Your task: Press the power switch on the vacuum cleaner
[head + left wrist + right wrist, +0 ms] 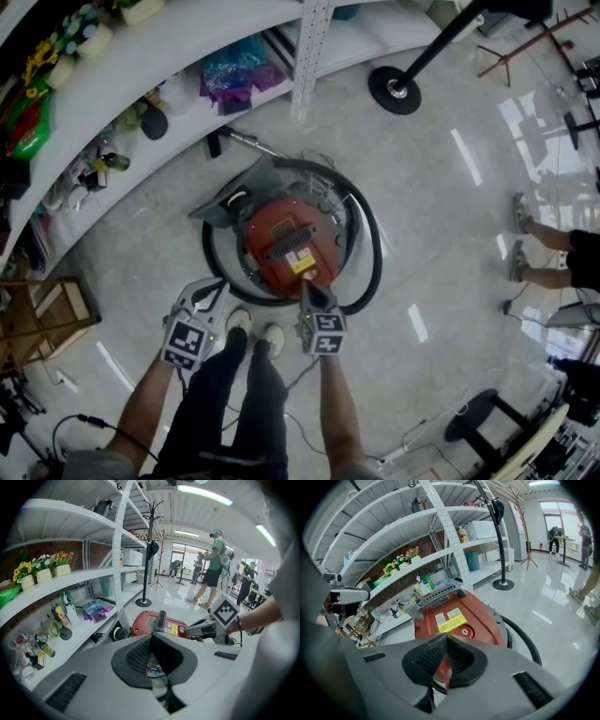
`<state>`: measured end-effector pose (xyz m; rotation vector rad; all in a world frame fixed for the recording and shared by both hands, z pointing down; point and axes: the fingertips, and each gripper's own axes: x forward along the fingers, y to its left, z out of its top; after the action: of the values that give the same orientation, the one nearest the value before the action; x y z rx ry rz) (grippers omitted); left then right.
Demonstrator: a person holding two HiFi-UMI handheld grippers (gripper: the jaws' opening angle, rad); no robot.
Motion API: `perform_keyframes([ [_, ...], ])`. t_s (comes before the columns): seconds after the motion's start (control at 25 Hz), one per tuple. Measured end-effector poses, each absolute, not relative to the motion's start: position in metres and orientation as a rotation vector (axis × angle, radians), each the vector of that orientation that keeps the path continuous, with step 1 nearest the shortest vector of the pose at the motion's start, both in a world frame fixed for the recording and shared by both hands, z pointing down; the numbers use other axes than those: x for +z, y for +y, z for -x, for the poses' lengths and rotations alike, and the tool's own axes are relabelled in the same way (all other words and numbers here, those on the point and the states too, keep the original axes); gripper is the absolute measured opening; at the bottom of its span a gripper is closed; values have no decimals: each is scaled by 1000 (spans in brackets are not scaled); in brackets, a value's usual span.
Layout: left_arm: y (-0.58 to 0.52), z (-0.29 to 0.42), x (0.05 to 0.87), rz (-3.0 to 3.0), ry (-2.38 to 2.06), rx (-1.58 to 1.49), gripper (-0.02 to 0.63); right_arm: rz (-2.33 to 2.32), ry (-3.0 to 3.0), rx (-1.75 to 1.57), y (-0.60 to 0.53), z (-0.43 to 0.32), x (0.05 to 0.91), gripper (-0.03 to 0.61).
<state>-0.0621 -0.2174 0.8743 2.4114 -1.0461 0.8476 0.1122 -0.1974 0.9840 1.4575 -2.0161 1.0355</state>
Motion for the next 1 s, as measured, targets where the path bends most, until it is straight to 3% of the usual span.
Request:
perform_keyframes([
  [1.0, -219, 57, 882, -2387, -1043, 831, 5, -1465, -2038, 970, -197, -108, 990, 12],
])
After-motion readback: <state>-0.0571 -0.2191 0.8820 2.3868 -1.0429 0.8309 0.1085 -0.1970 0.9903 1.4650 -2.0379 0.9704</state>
